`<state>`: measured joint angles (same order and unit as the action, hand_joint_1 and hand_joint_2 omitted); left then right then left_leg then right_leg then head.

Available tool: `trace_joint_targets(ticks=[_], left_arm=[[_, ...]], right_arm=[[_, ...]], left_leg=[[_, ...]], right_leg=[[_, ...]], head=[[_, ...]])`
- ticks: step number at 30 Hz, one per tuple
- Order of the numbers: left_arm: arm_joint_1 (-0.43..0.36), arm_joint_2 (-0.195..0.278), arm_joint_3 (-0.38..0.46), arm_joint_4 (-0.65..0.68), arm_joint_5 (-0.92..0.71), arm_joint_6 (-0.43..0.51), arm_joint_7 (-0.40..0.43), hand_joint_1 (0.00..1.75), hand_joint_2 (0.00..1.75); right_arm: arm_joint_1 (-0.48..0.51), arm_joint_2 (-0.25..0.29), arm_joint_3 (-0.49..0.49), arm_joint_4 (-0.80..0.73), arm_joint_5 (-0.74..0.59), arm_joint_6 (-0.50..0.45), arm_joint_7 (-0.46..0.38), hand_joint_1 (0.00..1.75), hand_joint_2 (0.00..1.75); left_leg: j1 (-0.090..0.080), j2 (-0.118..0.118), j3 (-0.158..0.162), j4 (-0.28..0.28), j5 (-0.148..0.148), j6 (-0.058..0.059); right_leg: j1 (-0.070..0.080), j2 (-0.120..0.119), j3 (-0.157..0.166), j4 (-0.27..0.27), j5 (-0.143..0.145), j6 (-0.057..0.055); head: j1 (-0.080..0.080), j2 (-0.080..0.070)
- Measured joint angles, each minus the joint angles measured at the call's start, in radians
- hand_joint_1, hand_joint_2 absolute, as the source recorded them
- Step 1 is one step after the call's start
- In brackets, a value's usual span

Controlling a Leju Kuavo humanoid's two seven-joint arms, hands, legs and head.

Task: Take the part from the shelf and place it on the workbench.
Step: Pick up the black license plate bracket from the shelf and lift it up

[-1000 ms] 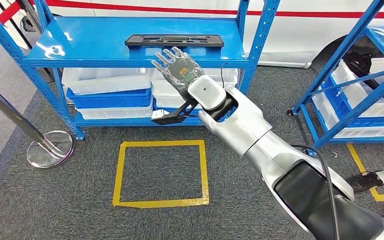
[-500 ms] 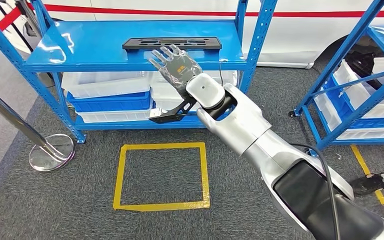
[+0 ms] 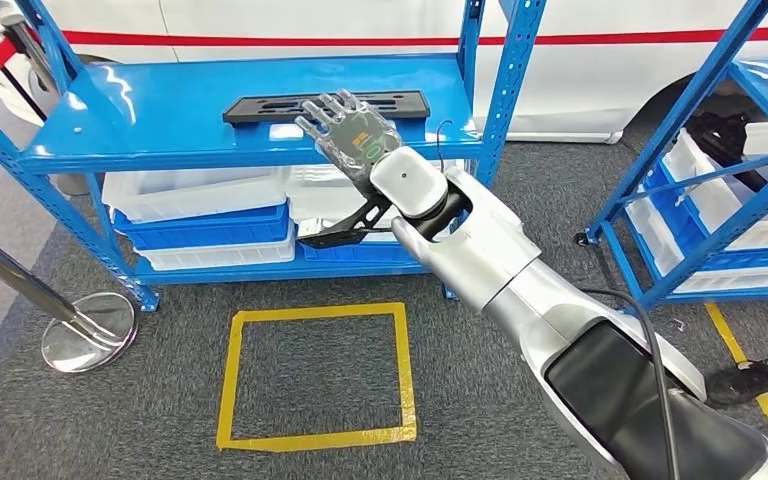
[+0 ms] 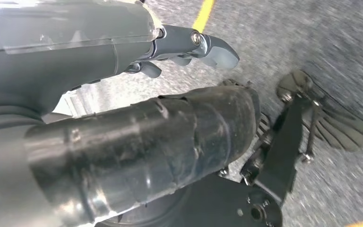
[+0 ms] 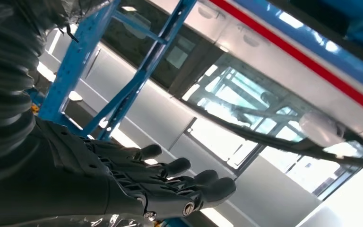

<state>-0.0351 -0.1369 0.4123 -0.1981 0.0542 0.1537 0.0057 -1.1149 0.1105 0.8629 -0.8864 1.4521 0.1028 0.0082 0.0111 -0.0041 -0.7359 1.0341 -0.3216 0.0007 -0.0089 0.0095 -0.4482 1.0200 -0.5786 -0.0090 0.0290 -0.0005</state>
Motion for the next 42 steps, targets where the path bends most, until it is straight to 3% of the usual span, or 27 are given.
trace_joint_targets(ticks=[3,5,6,8,9,10,11,12,14,15,16,18,20,23,24,25,26,28,30,33,35,36,38,39,40,41,42], left_arm=[[-0.004,0.0,0.0,0.0,-0.001,-0.001,0.001,0.0,0.0],[-0.005,-0.001,0.0,0.0,-0.001,-0.002,0.001,0.0,0.0],[-0.005,-0.002,0.0,0.0,-0.001,-0.002,0.001,0.0,0.0],[-0.007,-0.002,0.0,0.0,-0.003,-0.003,0.002,0.0,0.0],[-0.007,-0.002,0.0,0.0,-0.003,-0.003,0.002,0.0,0.0],[-0.007,-0.002,0.0,0.0,-0.003,-0.003,0.003,0.0,0.0],[-0.007,-0.002,0.0,0.0,-0.004,-0.003,0.004,0.0,0.0],[-0.006,-0.003,0.0,0.0,-0.006,-0.002,0.006,0.0,0.0],[-0.004,-0.009,0.0,0.003,-0.009,-0.001,0.01,0.0,0.0],[-0.006,-0.012,0.0,0.004,-0.011,0.0,0.011,0.0,0.0],[-0.008,-0.014,0.0,0.006,-0.011,0.0,0.011,0.0,0.0],[-0.01,-0.014,0.0,0.006,-0.012,0.003,0.012,0.0,0.0],[-0.01,-0.013,0.001,0.006,-0.013,0.008,0.012,0.0,0.0],[-0.012,-0.013,0.002,0.006,-0.014,0.011,0.013,0.0,0.0],[-0.013,-0.013,0.002,0.006,-0.014,0.012,0.013,0.0,0.0],[-0.012,-0.013,0.003,0.006,-0.014,0.012,0.013,0.0,0.0],[-0.012,-0.013,0.004,0.006,-0.014,0.012,0.013,0.0,0.0],[-0.009,-0.012,0.005,0.006,-0.014,0.012,0.013,0.0,0.0],[-0.009,-0.012,0.006,0.007,-0.014,0.012,0.012,0.0,0.0],[-0.011,-0.012,0.009,0.007,-0.014,0.012,0.012,0.0,0.0],[-0.01,-0.011,0.011,0.007,-0.014,0.013,0.013,0.0,0.0],[-0.011,-0.011,0.012,0.007,-0.014,0.013,0.013,0.0,0.0],[-0.012,-0.011,0.014,0.007,-0.014,0.013,0.012,0.0,0.0],[-0.012,-0.011,0.015,0.007,-0.014,0.012,0.012,0.0,0.0],[-0.012,-0.011,0.015,0.007,-0.015,0.012,0.012,0.0,0.0],[-0.012,-0.011,0.016,0.007,-0.015,0.012,0.012,0.0,0.0],[-0.011,-0.011,0.016,0.007,-0.016,0.011,0.012,0.0,0.0]], right_arm=[[-0.007,0.001,0.0,-0.002,0.001,0.001,0.0,0.0,1.75],[-0.013,0.001,0.0,-0.004,0.002,0.001,0.0,0.0,1.75],[-0.013,0.001,0.0,-0.005,0.002,0.002,0.0,0.0,1.75],[-0.011,0.0,0.0,-0.004,0.002,0.003,-0.001,0.0,1.75],[-0.01,-0.001,0.0,-0.004,0.002,0.004,-0.002,0.0,1.75],[-0.01,-0.001,0.0,-0.004,0.002,0.005,-0.003,0.0,1.75],[-0.01,-0.001,0.0,-0.004,0.003,0.006,-0.004,0.0,1.75],[-0.009,-0.001,0.0,-0.004,0.003,0.008,-0.005,0.0,1.75],[-0.007,-0.001,0.001,-0.001,0.003,0.014,-0.008,0.0,1.75],[-0.006,-0.001,0.003,0.0,0.002,0.018,-0.012,0.0,1.75],[-0.003,0.0,0.005,0.001,0.002,0.021,-0.017,0.0,1.75],[0.001,0.006,0.01,-0.002,0.0,0.022,-0.027,0.0,1.75],[0.006,0.013,0.018,-0.004,-0.002,0.022,-0.035,0.0,1.75],[0.016,0.022,0.042,-0.005,-0.009,0.022,-0.044,0.0,1.75],[0.022,0.024,0.05,-0.005,-0.013,0.022,-0.046,0.0,1.75],[0.027,0.026,0.056,-0.005,-0.017,0.022,-0.047,0.0,1.75],[0.03,0.028,0.061,-0.005,-0.019,0.022,-0.047,0.0,1.75],[0.032,0.031,0.068,-0.005,-0.022,0.022,-0.048,0.0,1.75],[0.031,0.033,0.074,-0.005,-0.023,0.023,-0.049,0.0,1.75],[0.033,0.036,0.084,-0.006,-0.024,0.023,-0.05,0.0,1.75],[0.031,0.036,0.087,-0.008,-0.024,0.023,-0.05,0.0,1.75],[0.029,0.036,0.088,-0.008,-0.024,0.023,-0.05,0.0,1.75],[0.03,0.036,0.091,-0.008,-0.025,0.024,-0.05,0.0,1.75],[0.033,0.036,0.094,-0.008,-0.026,0.025,-0.051,0.0,1.75],[0.035,0.036,0.096,-0.008,-0.027,0.027,-0.053,0.0,1.75],[0.036,0.036,0.099,-0.007,-0.028,0.029,-0.054,0.0,1.75],[0.036,0.036,0.102,-0.008,-0.031,0.031,-0.056,0.0,1.75]], left_leg=[[-0.001,-0.002,0.025,-0.009,-0.011,0.021],[0.002,-0.002,0.049,-0.016,-0.026,0.034],[0.002,-0.002,0.061,-0.019,-0.036,0.039],[0.001,-0.005,0.086,-0.02,-0.058,0.042],[0.0,-0.007,0.101,-0.02,-0.07,0.042],[-0.002,-0.01,0.116,-0.02,-0.083,0.041],[-0.004,-0.011,0.133,-0.02,-0.095,0.041],[-0.006,-0.012,0.15,-0.021,-0.107,0.041],[-0.009,-0.016,0.174,-0.02,-0.129,0.038],[-0.009,-0.018,0.178,-0.022,-0.137,0.033],[-0.009,-0.019,0.181,-0.02,-0.14,0.028],[-0.009,-0.019,0.182,-0.012,-0.139,0.018],[-0.008,-0.014,0.159,0.044,-0.142,0.009],[0.001,-0.008,0.056,0.208,-0.206,-0.009],[0.004,-0.006,0.026,0.24,-0.226,-0.015],[0.008,-0.004,0.01,0.242,-0.227,-0.019],[0.01,-0.002,0.011,0.211,-0.206,-0.022],[0.015,0.001,0.046,0.081,-0.111,-0.026],[0.014,0.003,0.07,-0.008,-0.058,-0.019],[0.01,0.0,0.075,-0.014,-0.055,0.005],[0.013,0.0,0.085,-0.018,-0.06,0.018],[0.014,0.0,0.092,-0.021,-0.064,0.025],[0.011,0.0,0.101,-0.021,-0.075,0.034],[0.009,-0.001,0.107,-0.021,-0.08,0.036],[0.007,-0.002,0.113,-0.02,-0.086,0.037],[0.005,-0.003,0.122,-0.019,-0.093,0.036],[0.002,-0.004,0.132,-0.019,-0.101,0.036]], right_leg=[[0.001,0.001,0.004,0.033,0.014,0.018],[-0.001,-0.001,-0.058,0.135,0.039,0.025],[-0.002,-0.003,-0.104,0.197,0.032,0.028],[-0.002,-0.004,-0.189,0.279,-0.036,0.034],[-0.002,-0.004,-0.218,0.287,-0.075,0.035],[-0.002,-0.004,-0.235,0.271,-0.095,0.034],[0.0,-0.004,-0.241,0.232,-0.083,0.029],[0.004,-0.004,-0.239,0.173,-0.033,0.02],[0.018,0.0,-0.232,0.054,0.122,-0.006],[0.023,0.001,-0.228,0.018,0.179,-0.016],[0.028,0.003,-0.225,0.0,0.208,-0.024],[0.024,0.002,-0.204,-0.015,0.205,-0.032],[0.016,0.002,-0.179,-0.028,0.199,-0.042],[0.011,0.001,-0.151,-0.033,0.178,-0.048],[0.01,0.001,-0.142,-0.032,0.169,-0.046],[0.008,0.001,-0.133,-0.029,0.159,-0.043],[0.006,0.002,-0.122,-0.025,0.148,-0.039],[0.001,0.002,-0.104,-0.013,0.123,-0.028],[0.001,0.003,-0.099,-0.002,0.103,-0.015],[0.003,0.004,-0.1,0.001,0.088,0.004],[0.001,0.001,-0.111,0.033,0.066,0.014],[-0.001,-0.001,-0.135,0.08,0.045,0.018],[-0.003,-0.003,-0.215,0.218,-0.002,0.023],[-0.003,-0.003,-0.255,0.275,-0.012,0.024],[-0.003,-0.003,-0.28,0.298,-0.001,0.022],[-0.002,-0.003,-0.285,0.282,0.031,0.018],[0.001,-0.004,-0.272,0.227,0.079,0.01]], head=[[0.0,0.0],[0.0,0.0],[0.0,0.0],[0.0,0.0],[0.0,0.0],[0.0,0.0],[0.0,0.0],[0.001,0.0],[-0.002,0.0],[-0.002,0.0],[-0.003,0.0],[-0.003,0.0],[-0.003,0.0],[-0.004,0.0],[-0.004,0.0],[-0.004,0.0],[-0.004,0.0],[-0.004,0.0],[-0.004,0.0],[-0.005,0.0],[-0.004,0.0],[-0.004,0.0],[-0.004,0.0],[-0.004,0.0],[-0.004,0.0],[-0.004,0.0],[-0.004,0.0]])
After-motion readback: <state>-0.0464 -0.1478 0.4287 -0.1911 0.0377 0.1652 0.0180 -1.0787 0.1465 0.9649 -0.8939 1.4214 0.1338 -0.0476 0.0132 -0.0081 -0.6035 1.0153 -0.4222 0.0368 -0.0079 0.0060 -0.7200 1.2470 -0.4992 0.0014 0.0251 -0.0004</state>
